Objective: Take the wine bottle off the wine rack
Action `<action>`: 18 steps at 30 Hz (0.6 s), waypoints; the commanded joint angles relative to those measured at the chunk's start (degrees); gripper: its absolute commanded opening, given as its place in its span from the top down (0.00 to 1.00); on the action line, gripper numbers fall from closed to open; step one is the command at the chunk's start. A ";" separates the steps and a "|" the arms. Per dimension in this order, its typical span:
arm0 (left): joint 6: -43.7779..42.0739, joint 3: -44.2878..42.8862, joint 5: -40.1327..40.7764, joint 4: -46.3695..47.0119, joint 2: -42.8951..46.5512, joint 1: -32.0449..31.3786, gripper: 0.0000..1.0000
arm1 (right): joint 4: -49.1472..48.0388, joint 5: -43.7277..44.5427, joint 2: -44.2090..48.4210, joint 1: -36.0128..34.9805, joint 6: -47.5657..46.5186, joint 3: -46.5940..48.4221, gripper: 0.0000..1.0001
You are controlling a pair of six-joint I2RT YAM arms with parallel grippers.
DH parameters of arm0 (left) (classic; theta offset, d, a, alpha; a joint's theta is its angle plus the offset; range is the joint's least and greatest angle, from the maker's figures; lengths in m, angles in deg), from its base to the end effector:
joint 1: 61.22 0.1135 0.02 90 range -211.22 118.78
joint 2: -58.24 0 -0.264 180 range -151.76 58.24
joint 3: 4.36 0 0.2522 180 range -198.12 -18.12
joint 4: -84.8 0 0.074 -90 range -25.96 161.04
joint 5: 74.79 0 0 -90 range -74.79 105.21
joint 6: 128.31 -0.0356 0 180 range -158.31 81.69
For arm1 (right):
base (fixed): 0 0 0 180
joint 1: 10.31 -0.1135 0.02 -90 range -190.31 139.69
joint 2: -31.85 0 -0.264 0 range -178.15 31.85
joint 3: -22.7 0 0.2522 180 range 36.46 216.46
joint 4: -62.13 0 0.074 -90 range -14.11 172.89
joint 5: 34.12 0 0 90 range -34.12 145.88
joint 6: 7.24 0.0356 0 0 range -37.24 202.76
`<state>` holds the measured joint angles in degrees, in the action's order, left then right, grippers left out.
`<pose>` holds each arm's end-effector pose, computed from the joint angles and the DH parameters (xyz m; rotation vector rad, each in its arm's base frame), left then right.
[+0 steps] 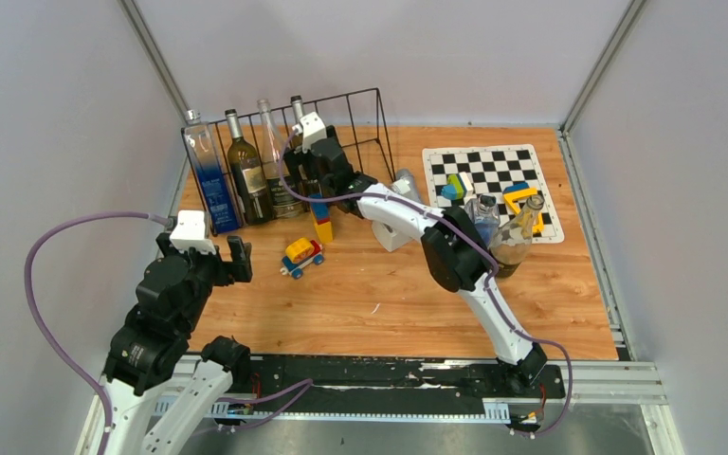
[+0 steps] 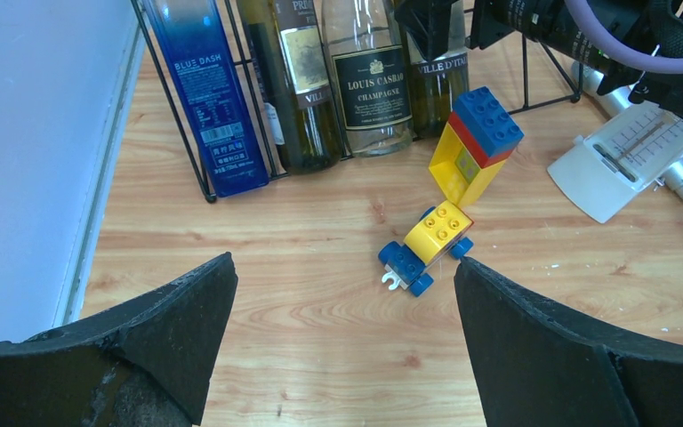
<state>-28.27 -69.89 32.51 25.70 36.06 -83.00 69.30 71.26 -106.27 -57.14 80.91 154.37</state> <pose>0.0623 -0.0135 0.3570 -0.0224 1.8342 -0.1115 0.3985 0.4110 0.2359 -0.5680 1.7197 0.3172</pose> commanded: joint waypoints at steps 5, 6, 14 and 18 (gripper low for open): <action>-0.66 0.18 0.37 1.75 0.55 -0.10 0.00 | -0.11 -0.39 -1.17 -0.28 -1.05 5.86 0.15; -0.64 0.18 0.37 1.75 0.55 -0.10 0.00 | -0.05 -0.37 -1.55 -0.28 -1.05 5.99 0.16; -0.64 0.26 0.26 1.83 0.50 -0.10 0.00 | 2.17 0.12 -3.92 0.45 0.56 7.43 0.20; -0.64 0.26 0.15 1.87 0.33 -0.12 0.00 | 3.71 -0.89 -4.55 1.15 3.29 7.87 0.21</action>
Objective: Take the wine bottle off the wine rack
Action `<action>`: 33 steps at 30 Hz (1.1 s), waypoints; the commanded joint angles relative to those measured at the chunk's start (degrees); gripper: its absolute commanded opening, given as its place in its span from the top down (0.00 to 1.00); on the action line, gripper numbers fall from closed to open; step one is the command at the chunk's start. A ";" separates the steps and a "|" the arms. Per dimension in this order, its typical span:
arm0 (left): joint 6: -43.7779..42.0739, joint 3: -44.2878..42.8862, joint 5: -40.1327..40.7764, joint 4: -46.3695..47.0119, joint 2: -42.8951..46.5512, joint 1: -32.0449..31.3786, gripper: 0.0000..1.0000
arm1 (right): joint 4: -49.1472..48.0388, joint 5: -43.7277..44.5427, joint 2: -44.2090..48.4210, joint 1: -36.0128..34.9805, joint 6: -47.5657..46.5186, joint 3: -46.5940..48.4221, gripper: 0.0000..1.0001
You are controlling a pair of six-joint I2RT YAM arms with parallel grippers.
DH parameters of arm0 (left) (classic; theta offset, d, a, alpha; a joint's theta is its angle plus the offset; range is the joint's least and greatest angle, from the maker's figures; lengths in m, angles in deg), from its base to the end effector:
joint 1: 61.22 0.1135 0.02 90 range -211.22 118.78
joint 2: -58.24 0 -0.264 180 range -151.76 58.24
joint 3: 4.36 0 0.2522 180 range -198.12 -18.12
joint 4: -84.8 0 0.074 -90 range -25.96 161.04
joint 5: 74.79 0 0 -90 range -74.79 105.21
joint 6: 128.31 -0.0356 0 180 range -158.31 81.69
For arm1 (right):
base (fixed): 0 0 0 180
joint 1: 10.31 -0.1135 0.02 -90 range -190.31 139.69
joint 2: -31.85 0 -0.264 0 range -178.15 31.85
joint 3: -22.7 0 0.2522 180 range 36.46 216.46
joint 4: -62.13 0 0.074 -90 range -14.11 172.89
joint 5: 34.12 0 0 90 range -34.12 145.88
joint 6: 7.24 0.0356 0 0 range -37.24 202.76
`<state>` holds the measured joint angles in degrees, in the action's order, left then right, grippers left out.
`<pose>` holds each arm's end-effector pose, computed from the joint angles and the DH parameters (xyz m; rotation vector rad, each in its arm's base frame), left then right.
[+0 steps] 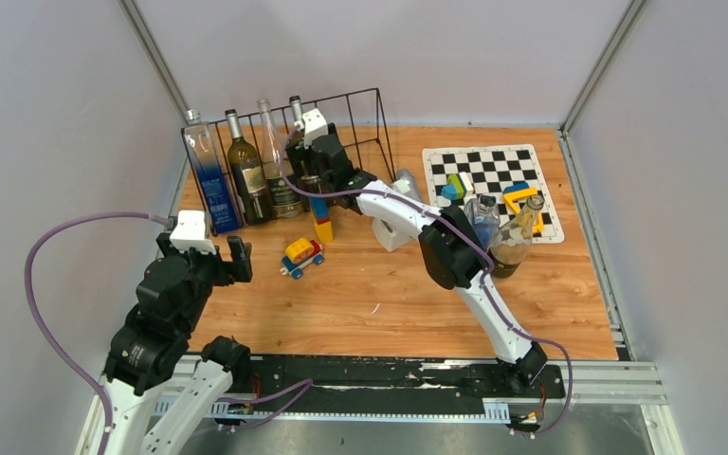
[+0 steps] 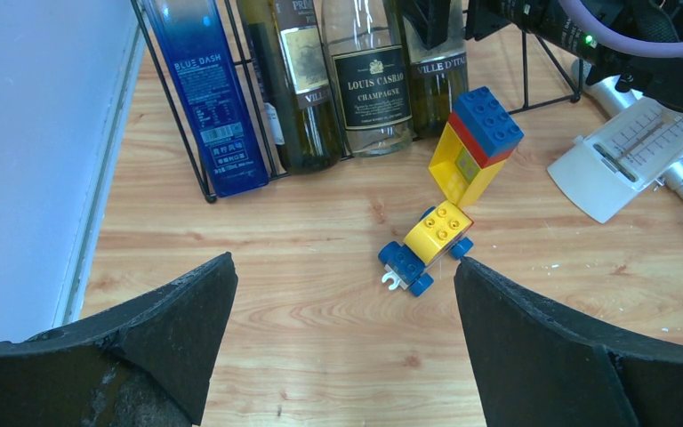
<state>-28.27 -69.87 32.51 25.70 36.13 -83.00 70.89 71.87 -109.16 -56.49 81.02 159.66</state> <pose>0.0621 -0.0134 0.3569 -0.0226 1.8334 -0.1118 0.4103 0.4133 0.2378 -0.5420 1.7122 0.3066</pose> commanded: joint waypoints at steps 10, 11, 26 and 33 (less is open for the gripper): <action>-0.73 0.24 0.21 1.86 0.29 -0.10 0.00 | 2.88 -3.25 -2.64 0.66 3.67 2.67 0.27; -0.73 0.24 0.20 1.85 0.30 -0.10 0.00 | 2.88 -3.26 -2.69 0.65 3.67 2.66 0.28; -0.72 0.24 0.43 1.84 0.49 -0.10 0.00 | 3.62 -3.14 -3.97 0.71 3.92 4.06 0.41; -0.57 0.13 0.66 1.77 0.27 -0.11 0.00 | -0.71 -3.11 0.81 0.63 2.96 -1.85 0.56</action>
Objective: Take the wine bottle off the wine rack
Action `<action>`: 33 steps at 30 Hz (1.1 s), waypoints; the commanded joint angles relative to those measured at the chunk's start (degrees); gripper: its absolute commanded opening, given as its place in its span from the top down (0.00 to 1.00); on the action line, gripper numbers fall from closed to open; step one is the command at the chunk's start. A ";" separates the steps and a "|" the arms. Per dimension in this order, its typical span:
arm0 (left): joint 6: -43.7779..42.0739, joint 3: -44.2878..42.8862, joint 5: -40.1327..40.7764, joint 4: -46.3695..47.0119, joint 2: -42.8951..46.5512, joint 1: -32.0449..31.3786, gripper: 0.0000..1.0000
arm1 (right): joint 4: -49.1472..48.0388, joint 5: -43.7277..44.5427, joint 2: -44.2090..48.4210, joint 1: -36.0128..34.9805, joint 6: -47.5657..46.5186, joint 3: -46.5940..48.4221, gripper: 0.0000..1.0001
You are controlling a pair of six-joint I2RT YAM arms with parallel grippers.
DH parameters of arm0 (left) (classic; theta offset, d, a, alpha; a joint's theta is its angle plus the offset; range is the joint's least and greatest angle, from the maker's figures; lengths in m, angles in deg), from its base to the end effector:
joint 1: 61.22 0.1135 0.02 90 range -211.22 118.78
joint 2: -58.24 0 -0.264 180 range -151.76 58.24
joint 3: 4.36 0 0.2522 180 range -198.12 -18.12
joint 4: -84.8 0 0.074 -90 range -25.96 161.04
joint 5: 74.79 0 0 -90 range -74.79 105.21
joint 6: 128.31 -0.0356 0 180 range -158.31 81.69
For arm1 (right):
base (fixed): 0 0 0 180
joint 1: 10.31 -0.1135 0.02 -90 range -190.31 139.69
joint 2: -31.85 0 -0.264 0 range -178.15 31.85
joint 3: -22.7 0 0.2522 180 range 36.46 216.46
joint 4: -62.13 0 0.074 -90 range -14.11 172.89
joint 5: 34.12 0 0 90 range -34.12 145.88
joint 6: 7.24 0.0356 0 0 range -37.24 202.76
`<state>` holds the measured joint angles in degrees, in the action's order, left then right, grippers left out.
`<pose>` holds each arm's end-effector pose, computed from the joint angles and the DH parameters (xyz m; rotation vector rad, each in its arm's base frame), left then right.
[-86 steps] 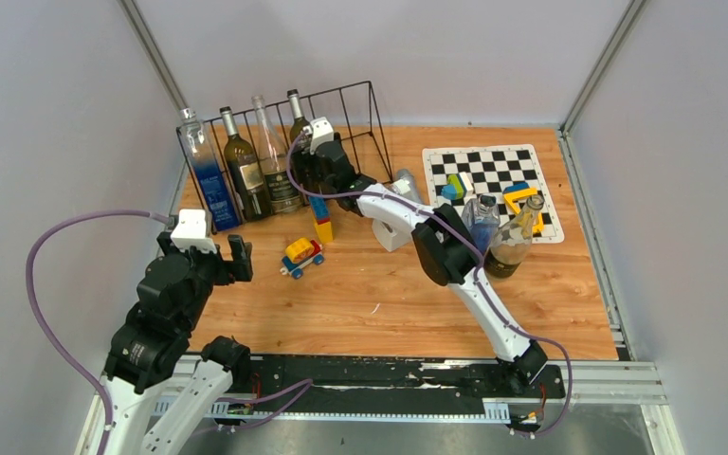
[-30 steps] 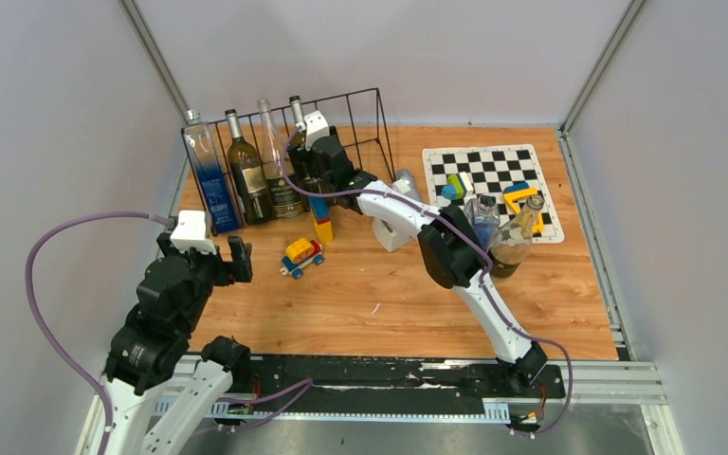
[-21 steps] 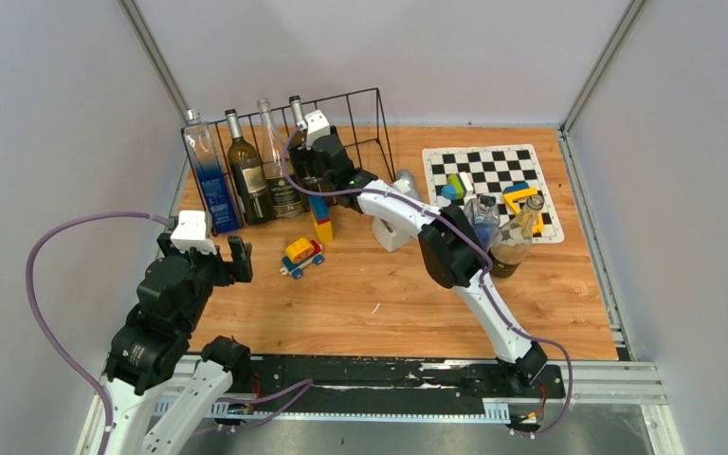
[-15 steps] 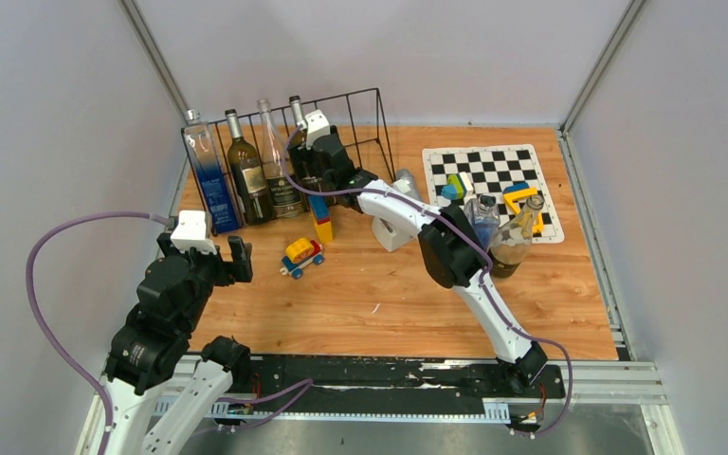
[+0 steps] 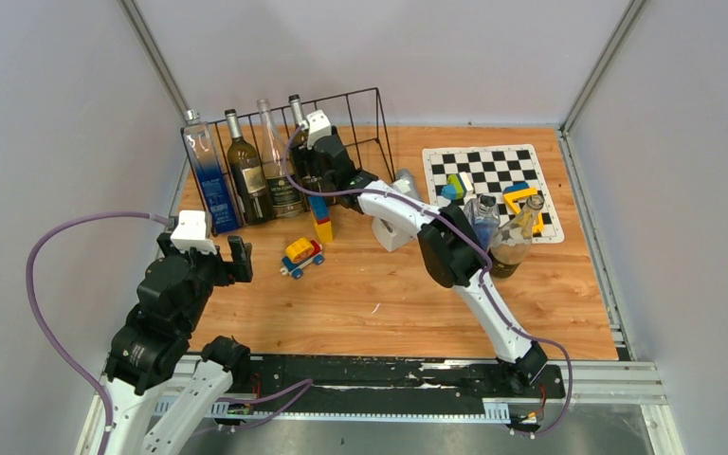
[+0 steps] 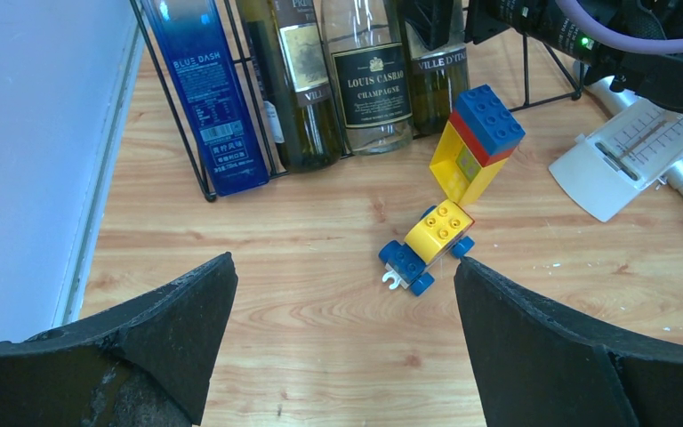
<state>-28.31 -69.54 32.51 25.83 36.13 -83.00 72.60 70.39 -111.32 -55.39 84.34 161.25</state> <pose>0.0629 -0.0137 0.3555 -0.0212 1.8367 -0.1102 0.4211 0.4096 0.2232 -0.5124 1.7662 0.3413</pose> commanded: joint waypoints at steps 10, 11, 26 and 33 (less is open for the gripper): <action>2.18 -4.98 -1.52 5.44 -4.26 -0.10 0.00 | -11.56 -4.37 13.03 -0.68 -3.33 -15.06 0.59; 2.50 -5.26 -1.94 6.47 -5.36 -0.10 0.00 | -11.83 -4.46 13.58 -0.66 -3.34 -15.63 0.59; 6.70 -18.41 -11.24 23.72 -32.54 4.80 0.00 | -17.83 -6.38 17.58 -0.67 -3.87 -25.61 0.61; 12.78 -21.95 -27.07 33.45 -44.51 16.85 0.00 | -18.24 -6.94 18.19 -0.75 -3.96 -26.99 0.62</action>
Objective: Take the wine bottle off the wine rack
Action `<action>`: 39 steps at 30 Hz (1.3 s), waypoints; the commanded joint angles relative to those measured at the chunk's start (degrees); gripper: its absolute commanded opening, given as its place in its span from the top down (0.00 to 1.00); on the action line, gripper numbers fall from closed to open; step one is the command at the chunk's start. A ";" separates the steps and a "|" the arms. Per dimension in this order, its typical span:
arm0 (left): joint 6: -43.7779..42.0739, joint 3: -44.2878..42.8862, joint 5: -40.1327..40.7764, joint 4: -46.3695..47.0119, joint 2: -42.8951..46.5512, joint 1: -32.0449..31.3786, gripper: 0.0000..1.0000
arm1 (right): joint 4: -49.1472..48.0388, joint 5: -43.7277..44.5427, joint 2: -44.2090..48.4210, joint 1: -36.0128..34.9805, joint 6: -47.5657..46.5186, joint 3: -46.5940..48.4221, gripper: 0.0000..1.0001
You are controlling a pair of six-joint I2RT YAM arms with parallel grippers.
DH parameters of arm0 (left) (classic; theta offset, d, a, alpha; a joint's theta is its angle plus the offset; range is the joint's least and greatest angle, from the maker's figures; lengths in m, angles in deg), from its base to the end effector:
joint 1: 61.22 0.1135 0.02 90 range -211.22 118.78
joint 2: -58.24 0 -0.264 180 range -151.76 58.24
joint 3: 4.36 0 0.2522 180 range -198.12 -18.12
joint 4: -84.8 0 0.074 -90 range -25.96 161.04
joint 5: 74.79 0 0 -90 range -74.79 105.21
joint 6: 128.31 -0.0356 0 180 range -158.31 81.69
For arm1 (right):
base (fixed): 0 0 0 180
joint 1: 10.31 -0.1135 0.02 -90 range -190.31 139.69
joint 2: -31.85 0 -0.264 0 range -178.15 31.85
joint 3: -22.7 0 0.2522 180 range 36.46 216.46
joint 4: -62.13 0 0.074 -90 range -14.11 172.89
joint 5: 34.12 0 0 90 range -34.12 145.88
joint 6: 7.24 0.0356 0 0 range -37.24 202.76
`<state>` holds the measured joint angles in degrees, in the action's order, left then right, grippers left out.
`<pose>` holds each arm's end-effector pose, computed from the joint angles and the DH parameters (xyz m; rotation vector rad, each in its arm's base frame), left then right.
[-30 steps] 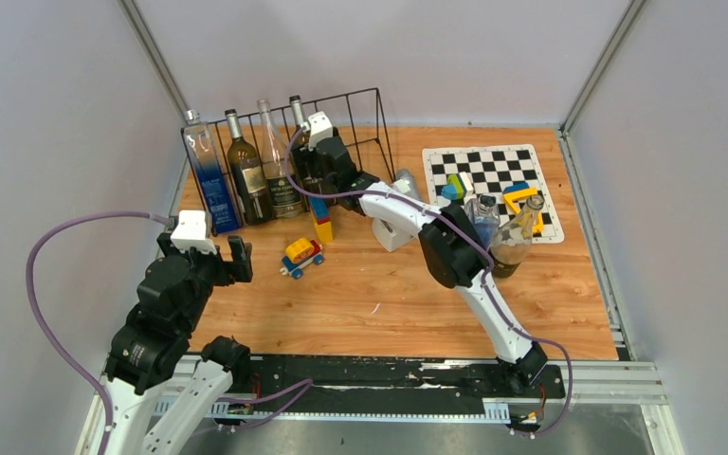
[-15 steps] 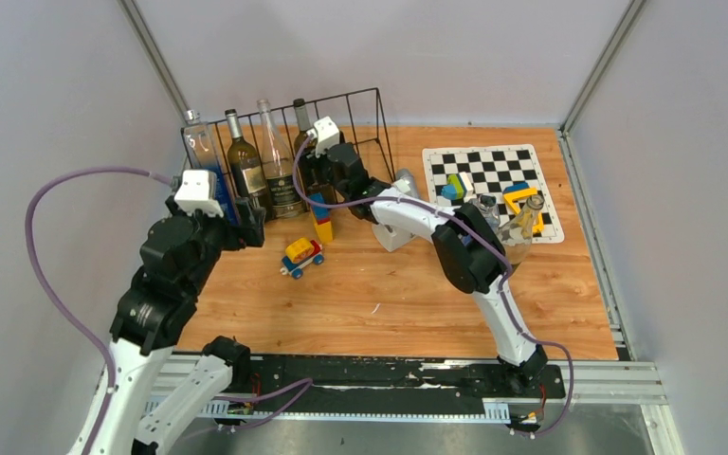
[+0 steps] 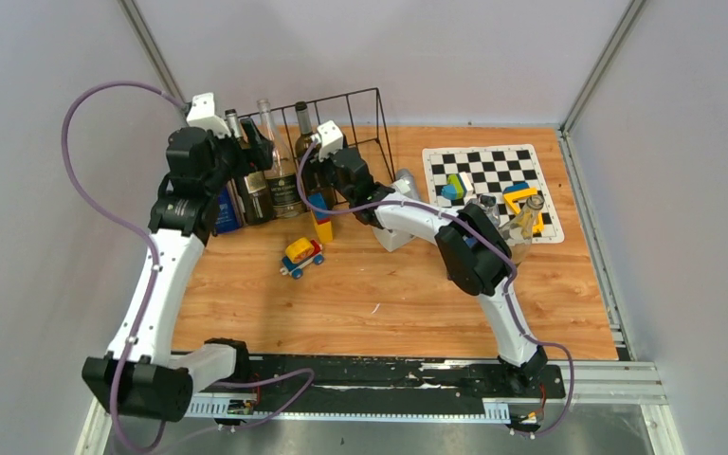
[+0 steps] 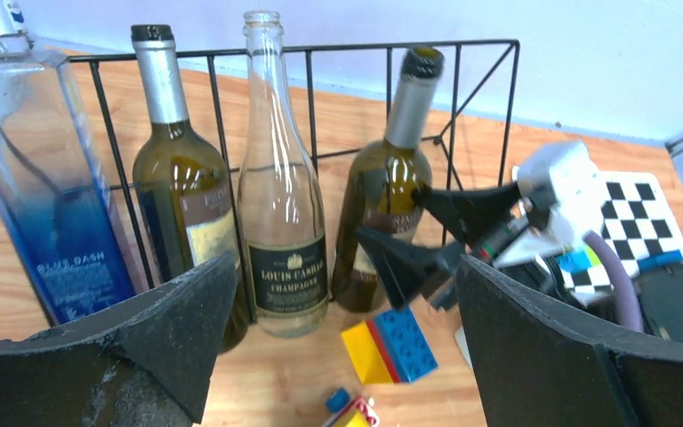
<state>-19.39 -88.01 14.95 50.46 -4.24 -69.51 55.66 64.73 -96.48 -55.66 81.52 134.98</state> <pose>0.2374 -0.0348 0.4137 -0.1648 1.8063 -0.3423 0.3790 0.3759 0.2327 -0.5875 1.6542 0.4304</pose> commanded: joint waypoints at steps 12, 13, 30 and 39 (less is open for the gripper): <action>5.46 -9.87 -28.99 26.10 -23.21 5.94 0.00 | -0.53 -1.92 3.41 -0.54 -1.05 -0.42 0.62; 4.91 -10.29 -29.16 26.05 -23.87 5.93 0.00 | -0.44 -1.92 3.42 -0.61 -1.05 -0.37 0.62; -1.57 -17.91 -29.45 23.69 -36.64 5.92 0.15 | 0.52 -2.22 2.87 -1.06 -1.14 0.17 0.63; 0.05 -18.75 -33.05 26.60 -39.42 5.85 0.34 | 1.46 -2.16 2.40 -1.32 -1.40 1.20 0.63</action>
<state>-19.33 -104.01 -15.03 72.78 -43.67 -64.07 55.51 64.29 -96.30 -55.83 81.06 134.72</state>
